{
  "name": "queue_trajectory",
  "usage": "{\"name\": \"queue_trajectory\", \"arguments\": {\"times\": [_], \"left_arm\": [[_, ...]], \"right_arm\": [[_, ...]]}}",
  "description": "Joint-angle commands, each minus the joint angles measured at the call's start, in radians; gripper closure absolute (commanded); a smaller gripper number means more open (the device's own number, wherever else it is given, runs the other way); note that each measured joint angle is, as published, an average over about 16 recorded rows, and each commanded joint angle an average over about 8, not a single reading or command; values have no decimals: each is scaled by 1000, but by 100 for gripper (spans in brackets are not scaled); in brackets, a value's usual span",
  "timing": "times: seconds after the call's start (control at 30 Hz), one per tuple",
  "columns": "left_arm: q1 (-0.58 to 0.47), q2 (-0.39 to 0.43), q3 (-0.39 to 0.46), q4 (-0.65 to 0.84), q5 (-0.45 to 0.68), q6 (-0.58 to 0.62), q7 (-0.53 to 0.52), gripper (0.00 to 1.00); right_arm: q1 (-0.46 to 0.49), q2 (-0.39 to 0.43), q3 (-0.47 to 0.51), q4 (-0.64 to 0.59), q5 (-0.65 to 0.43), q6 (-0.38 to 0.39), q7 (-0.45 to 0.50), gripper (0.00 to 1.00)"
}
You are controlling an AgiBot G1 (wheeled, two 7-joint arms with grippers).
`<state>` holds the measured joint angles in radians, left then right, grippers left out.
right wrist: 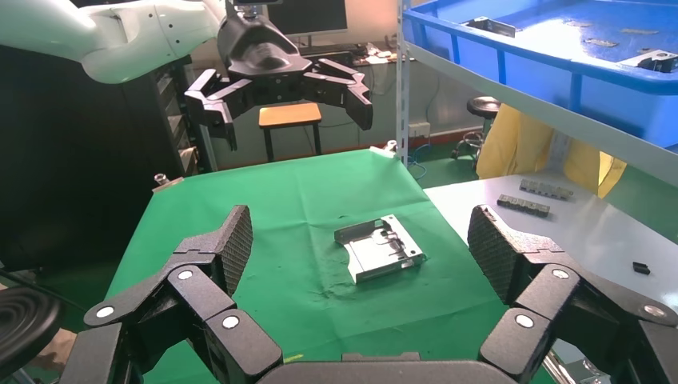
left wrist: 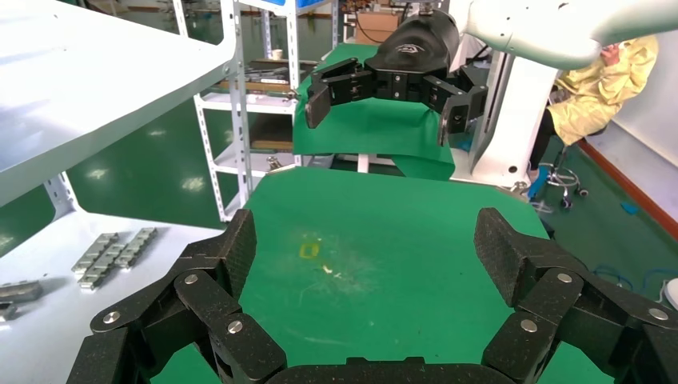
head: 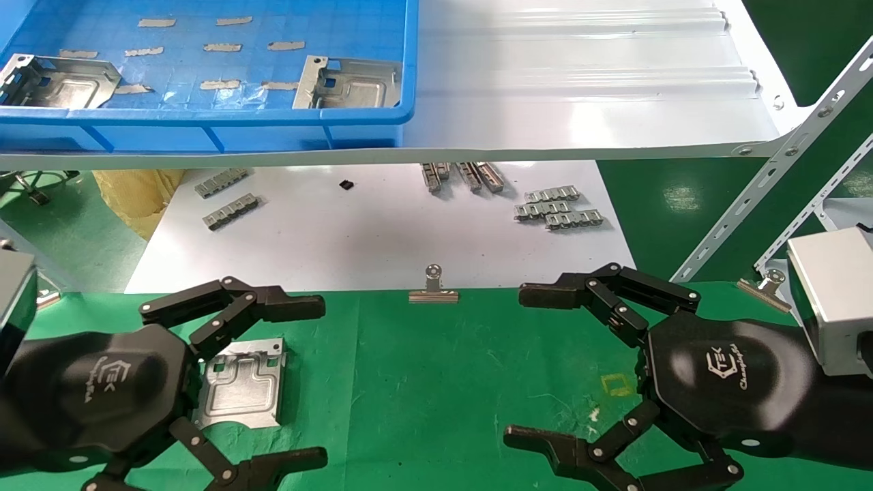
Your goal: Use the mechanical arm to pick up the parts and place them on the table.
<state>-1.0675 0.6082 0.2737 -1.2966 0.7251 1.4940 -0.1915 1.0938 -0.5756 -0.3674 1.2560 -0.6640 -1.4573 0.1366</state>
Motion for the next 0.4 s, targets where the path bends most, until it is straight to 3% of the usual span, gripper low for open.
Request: {"name": "queue_trajectory", "arguments": {"times": [0.03,0.4], "left_arm": [[-2,1,2,3,1,0,1,0],[-6,2,5,11,4,1,5,0]], "right_arm": [[0,0,0,0,0,0,0,0],[0,0,0,0,0,0,0,0]]}}
